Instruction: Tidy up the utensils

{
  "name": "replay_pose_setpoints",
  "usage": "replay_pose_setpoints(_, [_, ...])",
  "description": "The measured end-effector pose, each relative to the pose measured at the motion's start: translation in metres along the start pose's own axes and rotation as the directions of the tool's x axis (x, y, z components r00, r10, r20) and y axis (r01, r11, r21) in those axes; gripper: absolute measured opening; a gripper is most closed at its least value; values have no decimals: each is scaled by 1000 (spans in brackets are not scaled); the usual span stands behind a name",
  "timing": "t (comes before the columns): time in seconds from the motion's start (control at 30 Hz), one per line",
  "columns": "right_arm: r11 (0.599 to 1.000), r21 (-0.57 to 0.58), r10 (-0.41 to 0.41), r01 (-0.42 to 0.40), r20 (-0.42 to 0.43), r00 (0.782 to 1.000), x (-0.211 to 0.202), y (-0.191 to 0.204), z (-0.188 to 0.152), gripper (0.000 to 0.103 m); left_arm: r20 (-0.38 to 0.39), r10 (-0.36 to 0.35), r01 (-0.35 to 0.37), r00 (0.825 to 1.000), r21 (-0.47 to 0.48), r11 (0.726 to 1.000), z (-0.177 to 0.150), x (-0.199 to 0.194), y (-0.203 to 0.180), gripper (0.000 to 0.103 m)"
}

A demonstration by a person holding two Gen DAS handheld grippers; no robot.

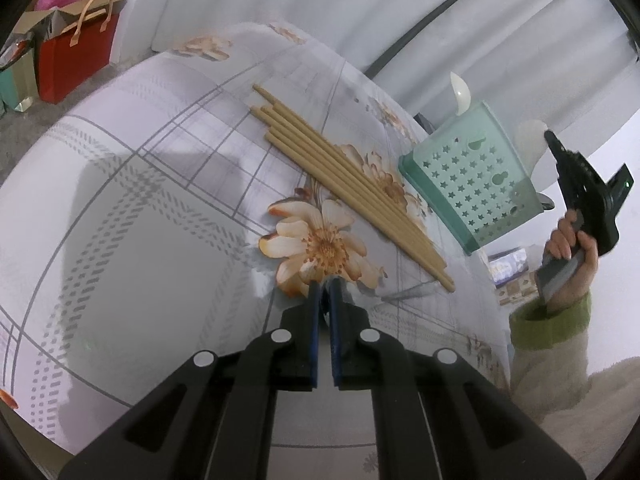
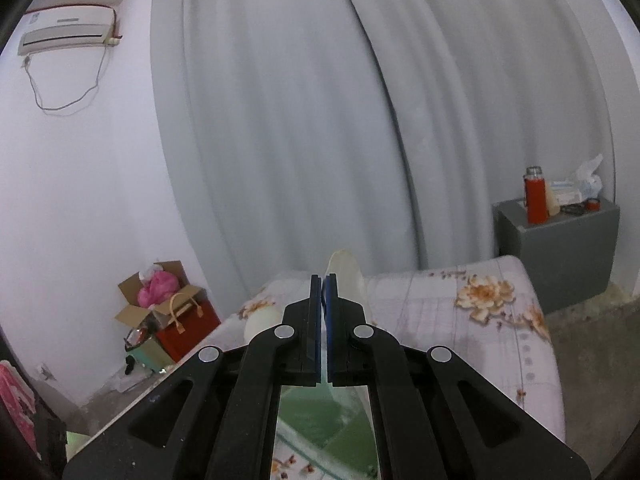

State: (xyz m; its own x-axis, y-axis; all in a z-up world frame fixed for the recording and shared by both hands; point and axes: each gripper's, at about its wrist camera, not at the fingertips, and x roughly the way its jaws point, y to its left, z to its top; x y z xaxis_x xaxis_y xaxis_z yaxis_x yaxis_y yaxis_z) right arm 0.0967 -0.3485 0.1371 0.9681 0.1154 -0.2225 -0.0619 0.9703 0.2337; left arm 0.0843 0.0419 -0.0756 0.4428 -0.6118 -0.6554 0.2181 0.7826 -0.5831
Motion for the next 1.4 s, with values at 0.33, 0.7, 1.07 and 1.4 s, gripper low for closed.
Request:
replay_pose_setpoints(0.33, [983,-155,-105,101,-13,994,-49,23,-34,3,118,-49,43,992,55,998,8,-31,-14,2])
replay_pose_setpoints(0.7, [982,-103,-153,157,46,987,-75,8,-28,11,230,-130,86,965,190,978,56,-77,-63,3])
replay_pose_setpoints(1.07, [981,-42,-188,191,69,980,-81,3,-21,11,317,-188,-20,930,552,833,160,-74,-178,3])
replay_pose_setpoints(1.4, [975,19,-221,221,68,973,-89,-9,-29,11,324,-89,-150,942,643,751,209,-21,-217,2])
